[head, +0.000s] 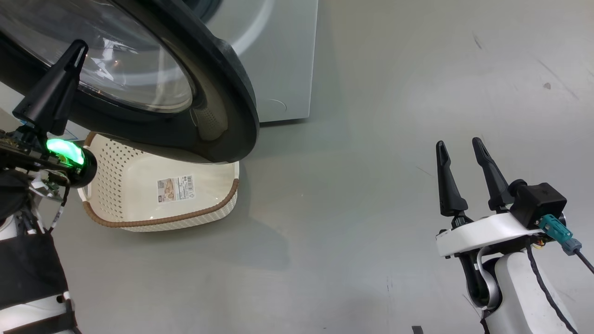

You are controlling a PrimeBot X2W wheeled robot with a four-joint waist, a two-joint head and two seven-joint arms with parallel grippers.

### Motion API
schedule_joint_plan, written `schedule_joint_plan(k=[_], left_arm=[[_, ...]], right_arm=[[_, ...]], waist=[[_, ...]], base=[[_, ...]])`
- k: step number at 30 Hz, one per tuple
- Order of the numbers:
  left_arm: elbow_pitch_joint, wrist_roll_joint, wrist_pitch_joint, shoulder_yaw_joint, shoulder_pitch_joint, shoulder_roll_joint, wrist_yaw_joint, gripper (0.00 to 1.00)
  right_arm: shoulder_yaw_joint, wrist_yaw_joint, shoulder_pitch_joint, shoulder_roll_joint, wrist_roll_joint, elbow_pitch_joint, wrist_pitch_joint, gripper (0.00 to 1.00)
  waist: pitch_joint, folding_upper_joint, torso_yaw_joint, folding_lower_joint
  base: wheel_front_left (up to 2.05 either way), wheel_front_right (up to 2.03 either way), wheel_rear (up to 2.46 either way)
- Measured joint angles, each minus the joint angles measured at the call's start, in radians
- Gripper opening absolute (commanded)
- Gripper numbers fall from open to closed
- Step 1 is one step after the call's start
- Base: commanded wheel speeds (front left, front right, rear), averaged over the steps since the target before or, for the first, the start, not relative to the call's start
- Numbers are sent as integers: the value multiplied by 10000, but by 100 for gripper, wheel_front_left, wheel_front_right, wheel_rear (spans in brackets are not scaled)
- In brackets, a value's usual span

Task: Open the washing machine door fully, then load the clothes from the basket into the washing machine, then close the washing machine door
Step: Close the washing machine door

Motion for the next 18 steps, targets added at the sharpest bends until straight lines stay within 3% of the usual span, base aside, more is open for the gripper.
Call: schedule_joint_plan(k=[3, 4, 6, 8, 18], left_arm=[[90, 17, -176, 50, 249, -4, -29, 0], [105, 29, -272, 81, 333, -4, -31, 20], [130, 50, -422, 159, 478, -4, -33, 80], [125, 132, -445, 167, 616, -4, -46, 100], [-518, 529, -1047, 479, 952, -15, -79, 100]], right_arm=[[33, 2, 35, 4, 0, 94, 0, 100], [33, 4, 45, 4, 0, 113, 0, 100], [23, 12, 124, 6, 0, 127, 0, 100], [0, 12, 286, 8, 0, 132, 0, 100], [130, 17, 467, 29, 0, 138, 0, 100]], waist=[[-270, 0, 73, 0], [-363, 0, 95, 0], [-538, 0, 138, 0], [-703, 0, 187, 0], [-1128, 0, 472, 0]], base=[[0, 0, 0], [0, 0, 0], [0, 0, 0], [0, 0, 0], [0, 0, 0]])
